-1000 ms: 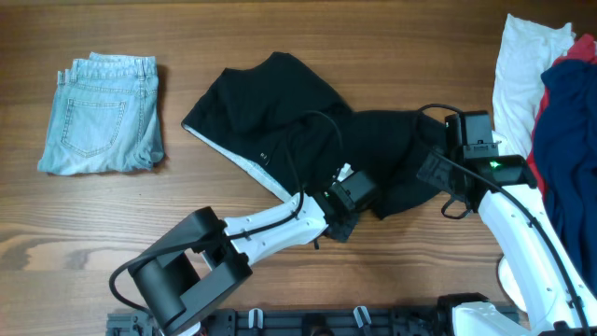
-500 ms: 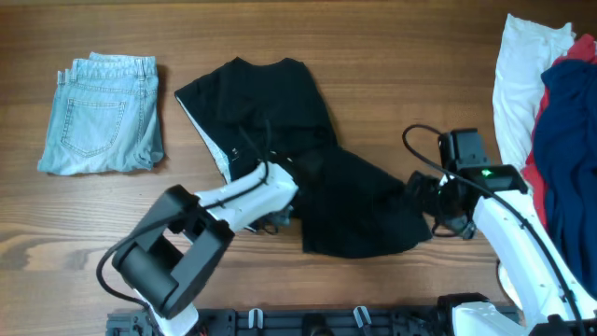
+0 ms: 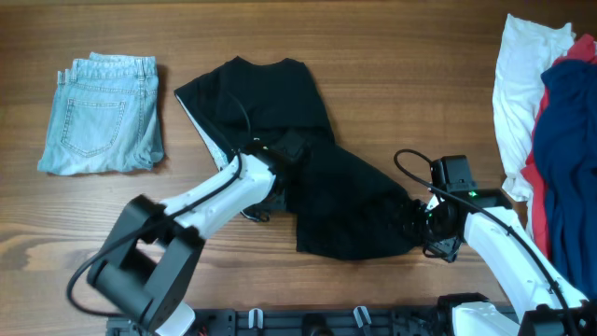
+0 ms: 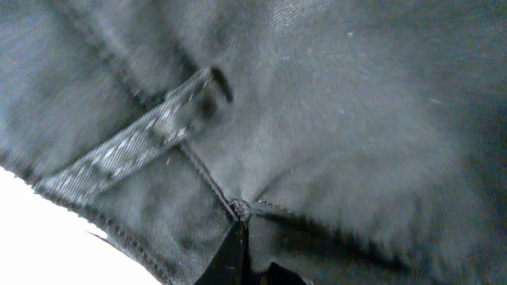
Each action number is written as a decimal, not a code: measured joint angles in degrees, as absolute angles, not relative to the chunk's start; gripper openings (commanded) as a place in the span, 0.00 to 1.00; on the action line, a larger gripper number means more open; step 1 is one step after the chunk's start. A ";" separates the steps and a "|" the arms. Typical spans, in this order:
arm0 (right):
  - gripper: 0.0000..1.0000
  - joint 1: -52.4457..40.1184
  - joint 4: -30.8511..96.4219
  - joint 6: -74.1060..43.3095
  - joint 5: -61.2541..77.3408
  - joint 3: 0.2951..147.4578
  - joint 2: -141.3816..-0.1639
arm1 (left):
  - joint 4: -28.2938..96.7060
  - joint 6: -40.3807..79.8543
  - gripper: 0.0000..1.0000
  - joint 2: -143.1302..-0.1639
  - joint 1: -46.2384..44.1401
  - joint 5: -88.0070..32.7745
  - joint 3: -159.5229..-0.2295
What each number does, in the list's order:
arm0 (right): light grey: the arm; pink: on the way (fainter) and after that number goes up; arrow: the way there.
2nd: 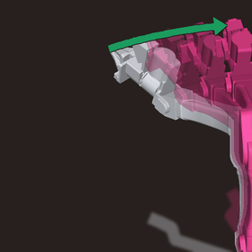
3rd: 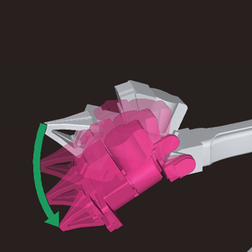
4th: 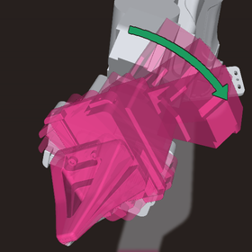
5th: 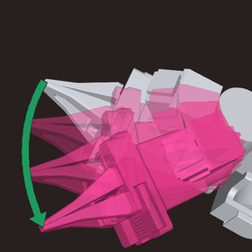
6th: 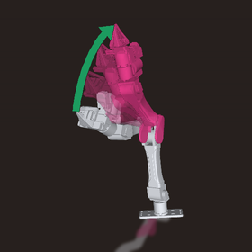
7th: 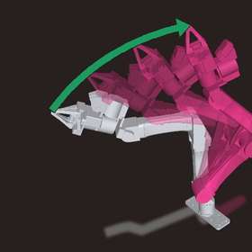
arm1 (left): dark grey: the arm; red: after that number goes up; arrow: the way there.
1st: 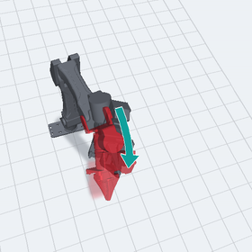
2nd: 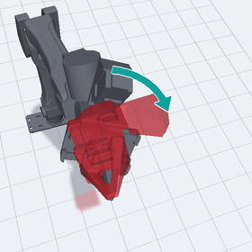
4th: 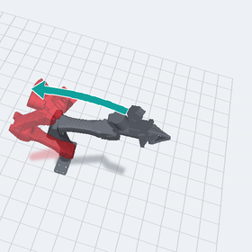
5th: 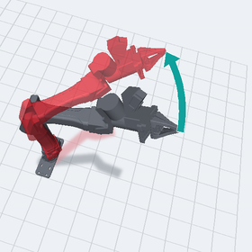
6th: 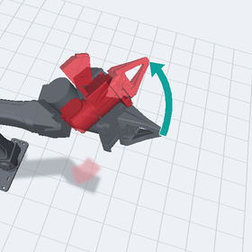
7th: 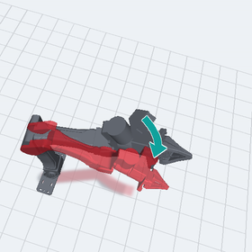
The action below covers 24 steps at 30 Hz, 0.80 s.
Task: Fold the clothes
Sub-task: 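Stretch the black garment apart, left gripper pulling left, right gripper right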
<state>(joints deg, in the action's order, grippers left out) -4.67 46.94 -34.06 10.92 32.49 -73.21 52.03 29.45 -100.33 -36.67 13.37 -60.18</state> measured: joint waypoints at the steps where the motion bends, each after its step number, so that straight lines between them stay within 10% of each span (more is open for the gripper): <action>1: 0.91 -4.67 46.61 -34.28 11.18 32.18 -73.21 | 52.03 29.45 0.04 -99.46 -36.67 13.37 -60.18; 3: 0.81 -4.67 46.09 -34.85 11.84 31.62 -73.21 | 52.03 29.45 0.04 -97.36 -36.67 13.34 -60.18; 8: 0.08 -4.67 44.66 -35.31 12.45 31.46 -73.21 | 52.27 29.45 0.04 -94.13 -36.67 12.93 -60.18; 24: 0.04 -4.34 41.74 -36.03 9.37 33.56 -73.23 | 52.36 24.58 0.06 -79.57 -23.53 11.79 -60.14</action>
<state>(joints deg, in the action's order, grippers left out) -4.34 41.74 -36.03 9.37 33.56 -73.23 52.36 24.58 -79.57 -23.53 11.79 -60.14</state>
